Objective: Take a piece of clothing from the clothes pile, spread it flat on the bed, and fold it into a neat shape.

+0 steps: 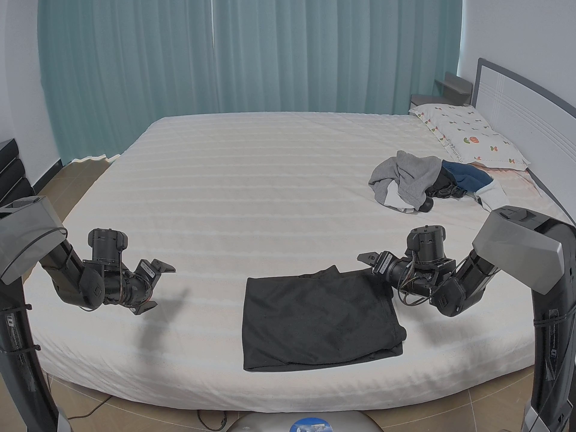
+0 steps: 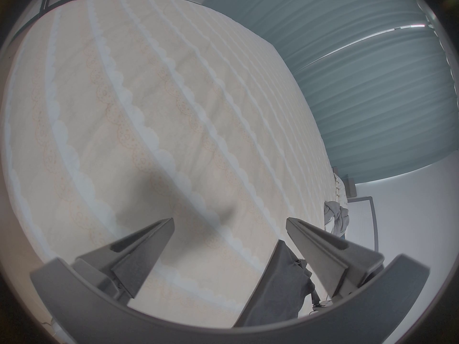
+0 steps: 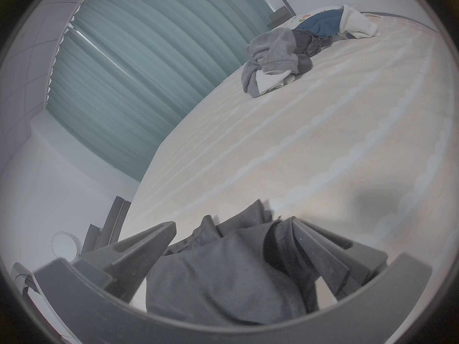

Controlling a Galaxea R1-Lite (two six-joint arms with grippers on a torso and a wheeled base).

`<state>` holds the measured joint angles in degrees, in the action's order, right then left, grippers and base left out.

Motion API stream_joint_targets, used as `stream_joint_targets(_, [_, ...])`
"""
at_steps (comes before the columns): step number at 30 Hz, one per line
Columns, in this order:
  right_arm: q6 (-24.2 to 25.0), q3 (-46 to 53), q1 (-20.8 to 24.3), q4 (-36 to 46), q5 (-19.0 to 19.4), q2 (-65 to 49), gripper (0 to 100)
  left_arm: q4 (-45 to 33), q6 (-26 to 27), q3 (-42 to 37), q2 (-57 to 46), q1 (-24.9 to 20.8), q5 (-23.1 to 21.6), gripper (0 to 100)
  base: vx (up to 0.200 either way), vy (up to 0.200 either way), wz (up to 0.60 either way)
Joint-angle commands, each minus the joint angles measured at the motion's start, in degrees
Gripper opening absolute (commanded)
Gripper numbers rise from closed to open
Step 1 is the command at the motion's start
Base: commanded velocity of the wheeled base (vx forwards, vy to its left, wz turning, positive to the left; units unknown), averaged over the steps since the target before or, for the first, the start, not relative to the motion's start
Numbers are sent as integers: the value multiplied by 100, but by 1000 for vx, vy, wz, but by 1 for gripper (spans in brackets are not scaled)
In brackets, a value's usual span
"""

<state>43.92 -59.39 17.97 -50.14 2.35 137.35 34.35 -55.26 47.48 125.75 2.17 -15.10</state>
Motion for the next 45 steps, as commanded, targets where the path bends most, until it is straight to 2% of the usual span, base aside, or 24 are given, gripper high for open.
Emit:
stream_joint_targets(1, [-77, 59, -153, 4, 64, -95, 100, 1, -2, -2, 3, 3, -1, 100, 0, 0, 0])
stream_joint_targets(5, [-297, 95, -180, 13, 213, -77, 100, 1, -2, -2, 3, 3, -1, 100, 0, 0, 0])
stream_joint_targets(14, [-393, -90, -118, 75, 424, 169, 100, 1, -2, -2, 11, 3, -1, 100, 0, 0, 0])
stream_joint_targets(15, [-420, -90, -118, 83, 441, 222, 0, 1, -2, -2, 11, 3, -1, 100, 0, 0, 0])
stream_joint_targets(22, [-587, -99, -285, 22, 441, 336, 0, 1, 24, -11, 11, 3, -1, 100, 0, 0, 0])
stream_joint_targets(28, [-543, -108, -452, -22, 441, 292, 0, 1, 24, -11, 20, 3, -1, 100, 0, 0, 0])
stream_joint_targets(36, [-393, -90, -452, -92, 450, 292, 0, 1, 15, 15, 11, 3, 7, 100, 0, 0, 0])
stream_joint_targets(38, [-217, -29, -435, -286, 450, 283, 0, 1, -11, 15, -59, -103, 16, 100, 0, 0, 0])
stream_joint_targets(43, [-147, 77, -417, -541, 459, 327, 0, -16, 6, 165, -103, -1008, 280, 100, 0, 0, 0])
stream_joint_targets(44, [-147, 77, -417, -541, 459, 327, 0, -16, 6, 165, -103, -1008, 280, 100, 0, 0, 0])
stream_joint_targets(45, [-130, 130, -426, -558, 468, 327, 0, -34, 6, 253, -68, -1272, 403, 100, 0, 0, 0])
